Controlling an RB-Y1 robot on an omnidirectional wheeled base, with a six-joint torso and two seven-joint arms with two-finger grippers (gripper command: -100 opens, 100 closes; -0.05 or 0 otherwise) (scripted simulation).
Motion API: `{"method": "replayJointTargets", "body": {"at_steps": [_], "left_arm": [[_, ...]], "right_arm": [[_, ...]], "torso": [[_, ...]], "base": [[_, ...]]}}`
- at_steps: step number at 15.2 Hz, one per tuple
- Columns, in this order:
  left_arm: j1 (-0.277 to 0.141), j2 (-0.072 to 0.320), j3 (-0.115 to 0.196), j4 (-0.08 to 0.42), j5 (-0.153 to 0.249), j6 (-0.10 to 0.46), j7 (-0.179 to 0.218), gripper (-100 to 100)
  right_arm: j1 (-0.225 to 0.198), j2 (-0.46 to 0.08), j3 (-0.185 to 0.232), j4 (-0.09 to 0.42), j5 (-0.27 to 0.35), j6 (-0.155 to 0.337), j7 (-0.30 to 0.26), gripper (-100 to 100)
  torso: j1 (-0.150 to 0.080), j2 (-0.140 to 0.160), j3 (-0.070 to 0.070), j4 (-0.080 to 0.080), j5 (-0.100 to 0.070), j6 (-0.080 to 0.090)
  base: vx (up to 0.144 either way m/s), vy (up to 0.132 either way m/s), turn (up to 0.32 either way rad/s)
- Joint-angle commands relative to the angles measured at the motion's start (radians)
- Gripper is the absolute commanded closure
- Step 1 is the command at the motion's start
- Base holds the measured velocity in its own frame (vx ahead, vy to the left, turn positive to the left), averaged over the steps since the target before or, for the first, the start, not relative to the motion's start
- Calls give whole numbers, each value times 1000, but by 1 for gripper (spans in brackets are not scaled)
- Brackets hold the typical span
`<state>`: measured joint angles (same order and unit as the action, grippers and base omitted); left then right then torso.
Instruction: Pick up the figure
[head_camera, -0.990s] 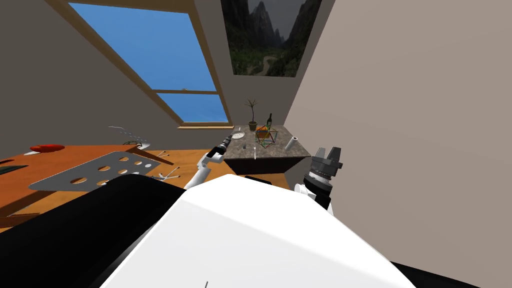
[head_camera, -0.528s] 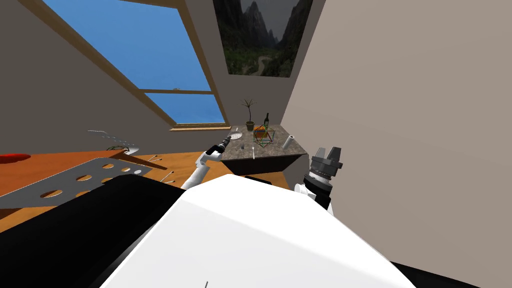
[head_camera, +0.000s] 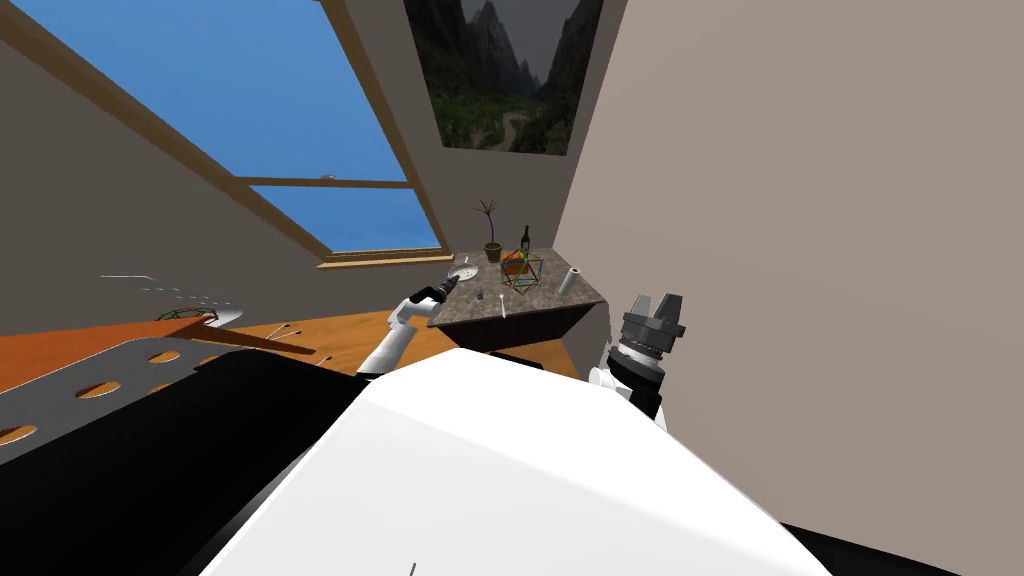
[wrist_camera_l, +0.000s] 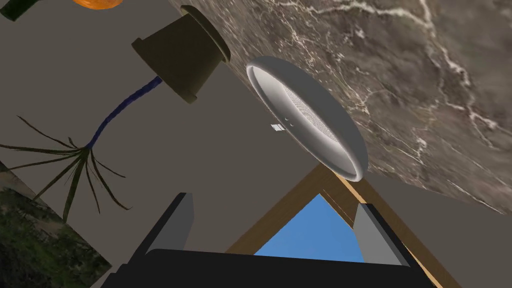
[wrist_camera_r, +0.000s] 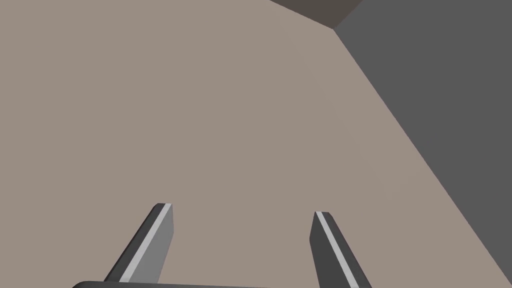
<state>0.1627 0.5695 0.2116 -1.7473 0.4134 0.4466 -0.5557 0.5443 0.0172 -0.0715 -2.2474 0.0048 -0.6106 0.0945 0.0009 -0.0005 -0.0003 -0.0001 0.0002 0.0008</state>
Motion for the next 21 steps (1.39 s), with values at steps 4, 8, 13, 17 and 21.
{"method": "replayJointTargets", "body": {"at_steps": [4,8,13,17,21], "left_arm": [[-48,38,24,70,34,109,-57,-100],[-72,59,38,111,55,189,-90,-100],[-97,81,52,151,76,282,-122,-100],[-121,101,65,191,97,360,-154,-100],[-145,120,79,230,117,430,-185,-100]], "right_arm": [[0,0,0,0,0,0,0,0],[0,0,0,0,0,0,0,0],[0,0,0,0,0,0,0,0],[0,0,0,0,0,0,0,0],[0,0,0,0,0,0,0,0]], "torso": [[0,0,0,0,0,-1],[0,0,0,0,0,0],[0,0,0,0,0,0],[0,0,0,0,0,0],[0,0,0,0,0,0]], "base": [[-8,12,-137],[-12,14,-215],[-10,11,-126],[-9,10,-127],[-8,9,-136]]}}
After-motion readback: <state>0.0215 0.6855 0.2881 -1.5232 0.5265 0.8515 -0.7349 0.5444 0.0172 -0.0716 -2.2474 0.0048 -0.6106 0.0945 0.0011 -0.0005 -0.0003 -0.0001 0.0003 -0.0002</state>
